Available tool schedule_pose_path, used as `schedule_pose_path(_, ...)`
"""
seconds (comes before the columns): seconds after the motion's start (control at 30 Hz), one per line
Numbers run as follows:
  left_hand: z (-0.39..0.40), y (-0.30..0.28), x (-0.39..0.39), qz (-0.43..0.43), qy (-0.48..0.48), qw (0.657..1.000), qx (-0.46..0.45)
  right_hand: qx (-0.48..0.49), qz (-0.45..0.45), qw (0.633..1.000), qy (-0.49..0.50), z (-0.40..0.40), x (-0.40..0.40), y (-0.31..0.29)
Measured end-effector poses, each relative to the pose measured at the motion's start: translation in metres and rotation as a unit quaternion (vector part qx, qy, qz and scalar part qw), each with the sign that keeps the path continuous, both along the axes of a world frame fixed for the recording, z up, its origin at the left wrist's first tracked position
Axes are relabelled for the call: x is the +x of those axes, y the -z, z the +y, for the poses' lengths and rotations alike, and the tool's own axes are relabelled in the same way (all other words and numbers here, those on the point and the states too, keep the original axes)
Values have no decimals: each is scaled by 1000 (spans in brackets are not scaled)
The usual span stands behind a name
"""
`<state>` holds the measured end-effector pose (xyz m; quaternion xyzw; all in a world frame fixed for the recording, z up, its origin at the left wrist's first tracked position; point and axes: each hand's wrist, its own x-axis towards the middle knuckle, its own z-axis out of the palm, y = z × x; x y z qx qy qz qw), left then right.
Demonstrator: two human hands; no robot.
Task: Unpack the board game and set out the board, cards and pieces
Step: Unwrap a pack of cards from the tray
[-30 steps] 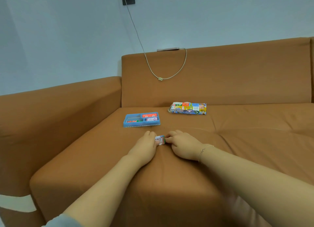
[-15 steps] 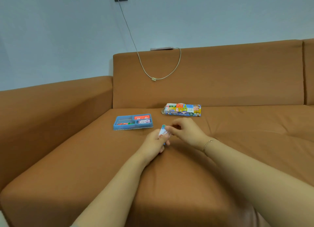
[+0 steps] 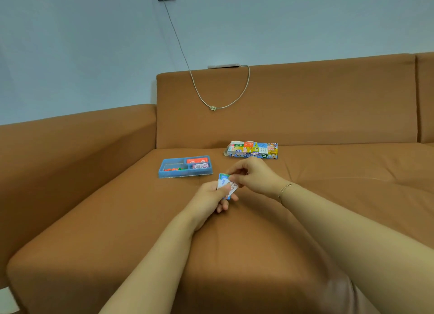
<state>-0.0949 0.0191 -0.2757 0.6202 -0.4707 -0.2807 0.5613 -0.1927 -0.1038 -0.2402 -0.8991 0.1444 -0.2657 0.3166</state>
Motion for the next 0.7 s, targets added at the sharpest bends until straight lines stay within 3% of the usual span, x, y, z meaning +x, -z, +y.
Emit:
schedule_pose_path(0.13,3,1,-3,-10,-19,1000,-11,26,5,999,25,1,1,-7)
schedule_pose_path(0.23,4,0,-5,-18,-19,1000,-11,-12,37,997,73,2,3,-7)
schedule_pose_path(0.7,3,2,-3,-21,-8,1000,-9,50,69,996,2,-2,-5,-10)
